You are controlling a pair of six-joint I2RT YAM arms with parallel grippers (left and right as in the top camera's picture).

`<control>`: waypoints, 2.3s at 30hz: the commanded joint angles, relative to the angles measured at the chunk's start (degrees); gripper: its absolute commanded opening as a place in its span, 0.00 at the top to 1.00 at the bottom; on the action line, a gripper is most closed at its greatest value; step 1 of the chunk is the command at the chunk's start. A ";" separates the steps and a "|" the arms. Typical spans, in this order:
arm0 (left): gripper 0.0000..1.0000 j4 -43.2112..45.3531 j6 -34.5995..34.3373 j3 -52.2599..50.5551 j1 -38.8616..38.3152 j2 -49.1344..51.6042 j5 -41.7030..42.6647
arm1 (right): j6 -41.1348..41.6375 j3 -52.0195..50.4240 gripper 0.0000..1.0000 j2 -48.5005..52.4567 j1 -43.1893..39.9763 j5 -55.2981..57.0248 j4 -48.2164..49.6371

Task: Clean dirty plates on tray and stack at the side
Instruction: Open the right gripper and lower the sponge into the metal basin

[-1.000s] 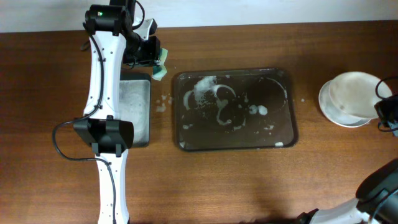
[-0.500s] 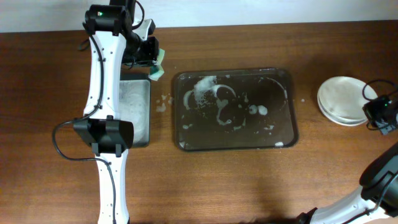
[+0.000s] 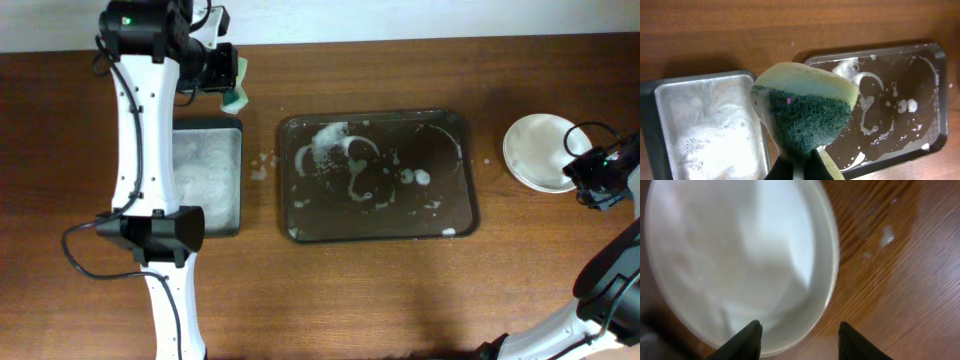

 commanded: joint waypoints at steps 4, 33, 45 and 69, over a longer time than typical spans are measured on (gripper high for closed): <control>1.00 -0.09 -0.61 0.59 0.28 -1.66 -5.64 | -7.43 4.72 0.41 -12.22 6.75 -7.26 -5.18; 0.27 -0.11 -4.42 -28.33 2.62 -1.64 -18.58 | -8.24 4.72 0.34 -12.72 24.13 0.94 -6.14; 0.05 0.92 -6.84 -28.30 2.62 -13.86 -18.16 | -9.31 4.72 0.35 -12.85 24.13 -1.44 -7.52; 0.01 3.17 -6.82 -28.33 2.62 -30.08 -15.74 | -13.29 7.58 0.33 -27.61 24.13 -2.51 -13.92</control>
